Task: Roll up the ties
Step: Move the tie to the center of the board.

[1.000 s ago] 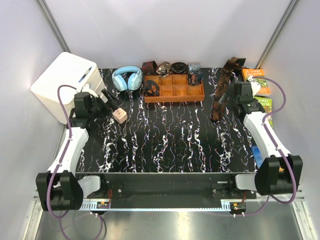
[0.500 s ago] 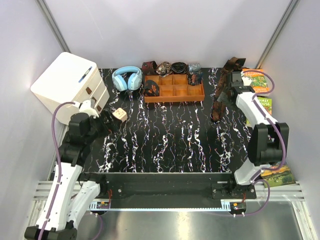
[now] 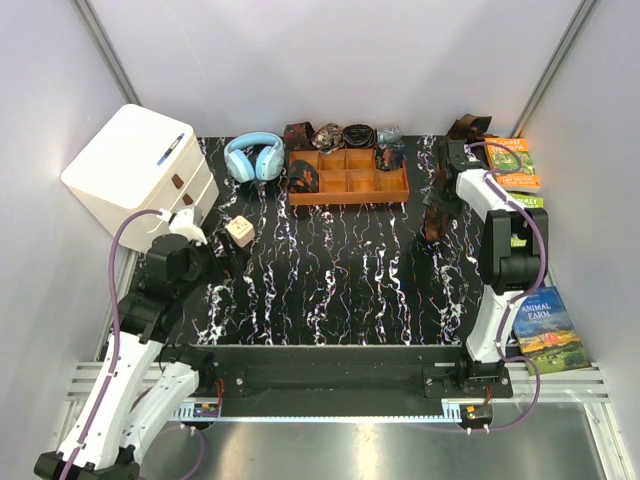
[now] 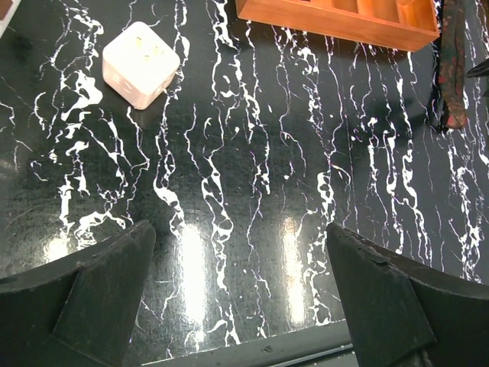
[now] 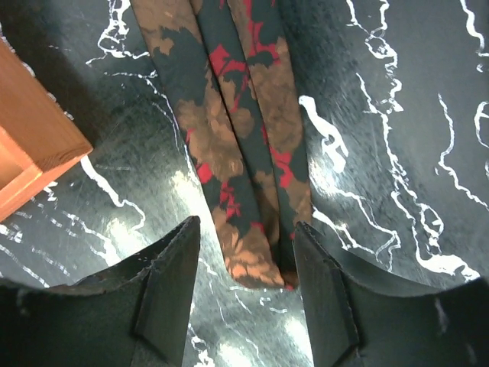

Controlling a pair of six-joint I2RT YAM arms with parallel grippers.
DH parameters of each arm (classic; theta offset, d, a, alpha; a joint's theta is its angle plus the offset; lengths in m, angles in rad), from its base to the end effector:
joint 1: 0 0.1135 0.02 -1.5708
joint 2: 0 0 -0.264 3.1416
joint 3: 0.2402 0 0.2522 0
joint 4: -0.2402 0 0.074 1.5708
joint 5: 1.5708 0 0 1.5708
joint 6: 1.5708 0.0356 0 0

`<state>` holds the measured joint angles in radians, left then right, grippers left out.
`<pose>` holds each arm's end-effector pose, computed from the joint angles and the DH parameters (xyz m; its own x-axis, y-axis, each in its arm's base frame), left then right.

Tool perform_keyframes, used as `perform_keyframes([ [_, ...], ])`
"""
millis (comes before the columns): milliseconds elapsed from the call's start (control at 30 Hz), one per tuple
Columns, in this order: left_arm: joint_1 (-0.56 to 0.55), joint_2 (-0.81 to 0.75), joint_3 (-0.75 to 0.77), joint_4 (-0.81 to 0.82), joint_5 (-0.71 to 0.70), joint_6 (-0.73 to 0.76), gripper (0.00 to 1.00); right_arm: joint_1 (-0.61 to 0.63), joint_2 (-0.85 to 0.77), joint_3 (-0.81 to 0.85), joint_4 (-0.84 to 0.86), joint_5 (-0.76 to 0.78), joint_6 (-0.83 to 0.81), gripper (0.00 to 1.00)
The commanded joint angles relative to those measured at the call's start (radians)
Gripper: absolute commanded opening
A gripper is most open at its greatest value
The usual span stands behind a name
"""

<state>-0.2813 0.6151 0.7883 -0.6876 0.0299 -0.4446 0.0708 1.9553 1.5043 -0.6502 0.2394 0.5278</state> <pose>0.1253 -0.0373 0.3132 -0.5568 -0.2866 -0.7796 0.0698 0.9191 -0.3877 0.4143 0.0209 0.2086 -0.7492 0.4374 -0.4974 0.4811 0.8755 0.0452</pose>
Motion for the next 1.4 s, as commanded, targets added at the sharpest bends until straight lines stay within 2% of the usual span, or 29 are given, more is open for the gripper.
perform_keyframes([
  [0, -0.004, -0.009, -0.001, 0.022, -0.022, 0.012, 0.97, 0.004, 0.054, 0.053, 0.004, -0.031, -0.026, 0.62],
  [400, -0.004, -0.011, -0.001, 0.022, -0.027, 0.007, 0.97, 0.030, 0.134, 0.074, 0.017, -0.032, -0.095, 0.62],
  [500, -0.004, -0.009, -0.001, 0.022, -0.027, 0.006, 0.97, 0.041, 0.136, 0.080, 0.015, -0.016, -0.106, 0.55],
  [633, -0.004, -0.011, -0.001, 0.022, -0.027, 0.006, 0.97, 0.049, 0.132, 0.085, 0.014, -0.002, -0.114, 0.29],
  [867, -0.006, -0.017, -0.001, 0.022, -0.027, 0.006, 0.97, 0.047, 0.117, 0.099, 0.001, 0.003, -0.129, 0.08],
  [1000, -0.004, -0.017, -0.001, 0.022, -0.027, 0.006, 0.97, 0.047, 0.074, 0.112, -0.028, 0.058, -0.127, 0.01],
  [1367, -0.006, -0.021, -0.001, 0.022, -0.027, 0.006, 0.97, 0.046, -0.053, -0.032, -0.020, 0.158, -0.042, 0.00],
])
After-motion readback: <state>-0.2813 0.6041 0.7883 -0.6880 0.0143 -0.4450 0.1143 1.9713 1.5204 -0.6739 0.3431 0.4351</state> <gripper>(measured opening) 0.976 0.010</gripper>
